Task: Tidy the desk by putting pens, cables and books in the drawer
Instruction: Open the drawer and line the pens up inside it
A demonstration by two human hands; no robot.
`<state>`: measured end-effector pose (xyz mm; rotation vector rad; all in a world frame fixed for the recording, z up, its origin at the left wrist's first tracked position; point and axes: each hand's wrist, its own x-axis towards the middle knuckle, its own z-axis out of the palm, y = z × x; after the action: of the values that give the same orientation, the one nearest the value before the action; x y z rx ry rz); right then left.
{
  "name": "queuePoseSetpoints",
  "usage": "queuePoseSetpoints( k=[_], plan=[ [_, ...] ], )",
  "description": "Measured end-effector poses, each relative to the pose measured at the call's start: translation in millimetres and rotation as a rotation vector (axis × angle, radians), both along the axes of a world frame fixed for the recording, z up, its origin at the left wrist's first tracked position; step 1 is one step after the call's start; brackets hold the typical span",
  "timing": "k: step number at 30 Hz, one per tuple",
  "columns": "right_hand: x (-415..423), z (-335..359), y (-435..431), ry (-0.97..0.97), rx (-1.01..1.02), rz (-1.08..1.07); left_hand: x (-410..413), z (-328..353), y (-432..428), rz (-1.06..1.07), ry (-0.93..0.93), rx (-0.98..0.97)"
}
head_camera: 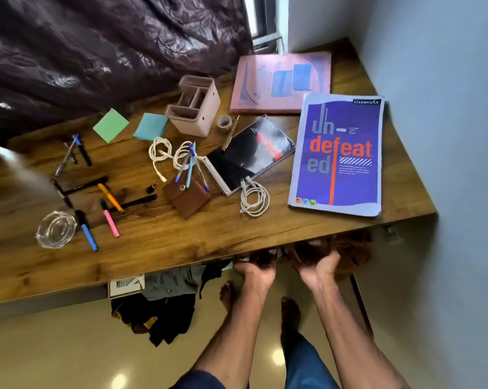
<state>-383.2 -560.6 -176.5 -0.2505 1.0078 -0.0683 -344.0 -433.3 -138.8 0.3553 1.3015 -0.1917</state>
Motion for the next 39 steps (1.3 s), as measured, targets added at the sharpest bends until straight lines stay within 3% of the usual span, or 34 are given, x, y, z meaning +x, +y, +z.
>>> queuePoseSetpoints(
  k=[7, 15, 19, 21, 23, 25, 27, 29, 31, 33, 35, 39],
  plan=[
    [-6.9, -10.6, -8.3, -0.012, 0.039, -0.043, -5.8, -26.0, 1.0, 0.048, 0.014, 0.036],
    [-62.9, -8.1, -6.4, 0.007, 0.092, -0.113, -61.0, -51.0, 16.2, 0.046, 0.178, 0.157],
    [-89.4, 2.9, -5.1, 0.081, 0.044, -0.062, -82.7, -42.1, 15.0, 0.003, 0.113, 0.116],
    [-101.7, 19.9, 3.6, 0.244, -0.136, 0.145, -94.4, -34.1, 14.9, -0.154, 0.141, 0.121],
    [-112.9, 50.9, 14.4, 0.383, -0.463, 0.433, -111.7, -17.9, 15.2, -0.523, 0.137, 0.262],
    [-118.4, 83.2, 21.3, 0.245, -0.78, 0.624, -129.5, 8.1, 18.0, -1.054, -0.018, 0.614],
    [-117.5, 106.7, 22.8, 0.0, -1.16, 0.808, -137.5, 33.5, 28.5, -1.455, -0.356, 1.057],
    [-101.6, 113.4, 23.4, -0.179, -1.552, 0.928, -129.1, 56.2, 39.3, -1.625, -0.623, 1.443],
    [-82.1, 109.8, 23.6, -0.226, -1.763, 1.154, -112.9, 55.0, 50.2, -1.681, -0.721, 1.72],
    [-73.9, 99.5, 25.5, -0.154, -1.776, 1.5, -100.1, 42.7, 63.8, -1.852, -0.682, 1.739],
    [-80.2, 90.1, 24.5, -0.092, -1.813, 1.708, -97.1, 30.8, 75.4, -2.053, -0.563, 1.577],
    [-106.1, 85.1, 24.2, -0.134, -1.905, 1.66, -114.3, 31.4, 84.8, -2.12, -0.593, 1.528]
  ],
)
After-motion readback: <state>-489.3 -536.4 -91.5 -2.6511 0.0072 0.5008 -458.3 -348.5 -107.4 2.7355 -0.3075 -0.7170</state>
